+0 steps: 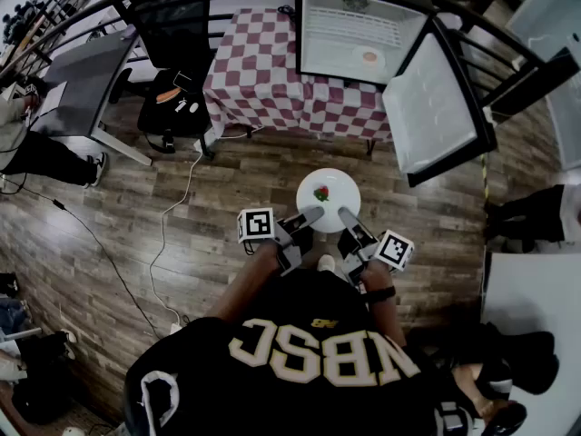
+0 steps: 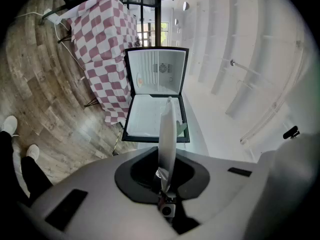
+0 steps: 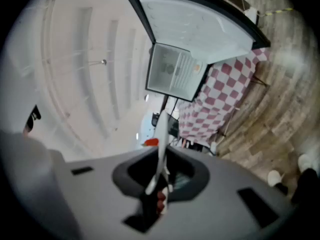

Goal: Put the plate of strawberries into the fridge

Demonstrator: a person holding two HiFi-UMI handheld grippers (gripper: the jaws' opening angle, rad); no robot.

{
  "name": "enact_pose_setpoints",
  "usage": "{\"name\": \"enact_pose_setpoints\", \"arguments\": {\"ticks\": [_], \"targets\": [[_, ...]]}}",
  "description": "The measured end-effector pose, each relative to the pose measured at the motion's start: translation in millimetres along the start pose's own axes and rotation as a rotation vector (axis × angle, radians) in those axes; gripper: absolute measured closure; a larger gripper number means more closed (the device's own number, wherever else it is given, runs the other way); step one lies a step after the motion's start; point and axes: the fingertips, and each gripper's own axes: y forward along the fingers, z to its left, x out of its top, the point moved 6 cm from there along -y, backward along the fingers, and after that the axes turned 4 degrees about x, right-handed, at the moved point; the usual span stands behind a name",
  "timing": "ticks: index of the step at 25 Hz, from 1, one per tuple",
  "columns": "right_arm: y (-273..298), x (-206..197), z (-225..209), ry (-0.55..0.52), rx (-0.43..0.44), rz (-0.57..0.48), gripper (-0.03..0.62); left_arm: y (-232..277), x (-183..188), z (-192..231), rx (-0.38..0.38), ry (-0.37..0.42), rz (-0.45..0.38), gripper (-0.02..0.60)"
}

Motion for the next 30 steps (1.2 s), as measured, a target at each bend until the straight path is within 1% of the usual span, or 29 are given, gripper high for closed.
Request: {"name": "enact_pose_setpoints", "arguments": {"ticks": [6,9,12,15,19,24,27,30], "targets": [[35,-17,1,0.008,-0.024,-0.015,0.536,-26,31,4,0.0,0.012,0.012,0.546],[53,-28,1,0.014,-0.052,-0.013,0.536,-40,46,13,0.006,0.015,0.017,0.546],[65,-40,0,0.044,-0.081,-0.015,0.536,-53,53,18,0.002,-0.01,0.029,0.546],[75,-41,0,0.05,-0.086,-0.016,0.536,-57,62,21,-0.004,-0.024,0.039,0.546],[82,-34,-3,0.045,-0.11,-0.021,0.536,-53,71,30,0.013,-0.015,0.045,0.546],[96,-19,-10,0.07,-0.126,-0.038,0.542,-39,97,26,0.025,0.03,0.054,0.546],[107,-3,-15,0.065,-0.146,-0.023,0.543,-25,108,24,0.044,0.017,0.056,0.546],[126,22,-22,0.099,-0.098,-0.027,0.549,-10,131,24,0.046,0.022,0.02,0.546]]}}
